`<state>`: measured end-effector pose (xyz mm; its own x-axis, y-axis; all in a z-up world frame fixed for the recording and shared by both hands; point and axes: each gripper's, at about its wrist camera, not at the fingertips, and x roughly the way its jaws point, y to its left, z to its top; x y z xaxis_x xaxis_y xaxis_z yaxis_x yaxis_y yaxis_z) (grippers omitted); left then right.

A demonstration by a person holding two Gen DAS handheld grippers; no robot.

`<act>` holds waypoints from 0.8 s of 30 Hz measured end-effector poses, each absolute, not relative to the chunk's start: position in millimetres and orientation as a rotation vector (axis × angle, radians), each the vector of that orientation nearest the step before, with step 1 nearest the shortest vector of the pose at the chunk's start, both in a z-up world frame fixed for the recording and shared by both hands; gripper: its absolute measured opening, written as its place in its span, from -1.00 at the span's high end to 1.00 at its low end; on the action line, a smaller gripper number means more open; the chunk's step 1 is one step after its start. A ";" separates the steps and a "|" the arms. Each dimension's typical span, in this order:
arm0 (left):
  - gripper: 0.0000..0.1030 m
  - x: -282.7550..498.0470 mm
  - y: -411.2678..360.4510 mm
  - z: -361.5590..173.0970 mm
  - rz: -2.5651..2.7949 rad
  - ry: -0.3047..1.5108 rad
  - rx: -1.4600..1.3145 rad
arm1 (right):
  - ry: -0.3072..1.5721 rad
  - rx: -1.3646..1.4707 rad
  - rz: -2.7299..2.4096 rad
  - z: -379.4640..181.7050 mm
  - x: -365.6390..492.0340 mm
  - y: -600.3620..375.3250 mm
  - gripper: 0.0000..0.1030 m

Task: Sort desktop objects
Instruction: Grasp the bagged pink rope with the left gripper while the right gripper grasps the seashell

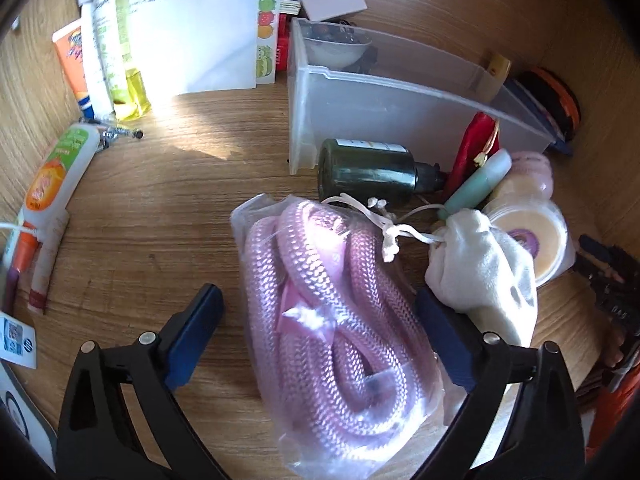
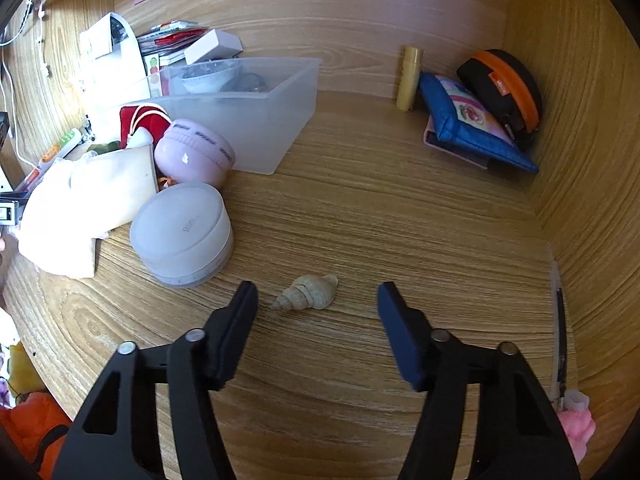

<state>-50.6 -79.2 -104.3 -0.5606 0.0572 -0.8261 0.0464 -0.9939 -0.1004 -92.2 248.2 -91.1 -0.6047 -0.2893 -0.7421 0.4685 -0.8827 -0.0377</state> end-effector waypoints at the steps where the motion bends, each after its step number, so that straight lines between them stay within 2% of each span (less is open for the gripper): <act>1: -0.90 -51.6 -75.3 -105.4 2.769 -0.134 -1.471 | 0.317 1.087 -2.456 -92.1 -93.4 247.9 0.07; 5: -0.86 -52.9 -65.2 -108.4 2.777 -0.011 -1.462 | 0.317 1.084 -2.442 -91.5 -94.6 246.8 0.33; 7: -0.73 -52.8 -65.1 -108.4 2.772 0.008 -1.450 | 0.311 1.087 -2.427 -91.7 -95.9 247.1 0.43; 12: -0.50 -50.8 -64.5 -105.4 2.746 0.061 -1.425 | 0.320 1.065 -2.421 -91.7 -94.4 246.8 0.51; 14: -0.43 -48.1 -64.3 -104.4 2.746 0.073 -1.423 | 0.312 1.058 -2.411 -89.8 -93.1 246.3 0.71; 19: -0.25 -41.4 -72.3 -97.7 2.836 0.112 -1.388 | 0.308 1.003 -2.411 -81.5 -88.0 245.0 0.74; 20: -0.17 -40.3 -74.1 -95.7 2.851 0.108 -1.379 | 0.310 0.996 -2.411 -80.2 -87.2 244.2 0.76; 22: 0.15 -37.2 -80.9 -90.1 2.869 0.075 -1.356 | 0.318 0.987 -2.404 -79.3 -85.5 243.1 0.76; 24: 0.30 -34.1 -85.9 -83.7 2.874 0.034 -1.333 | 0.323 0.987 -2.409 -80.1 -85.0 242.7 0.76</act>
<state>-34.1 -85.9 -83.7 -0.6458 -0.0334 -0.7628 0.0153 -0.9994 0.0308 -85.0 242.7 -80.1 -0.6042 -0.3681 -0.7067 0.5415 -0.8403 -0.0251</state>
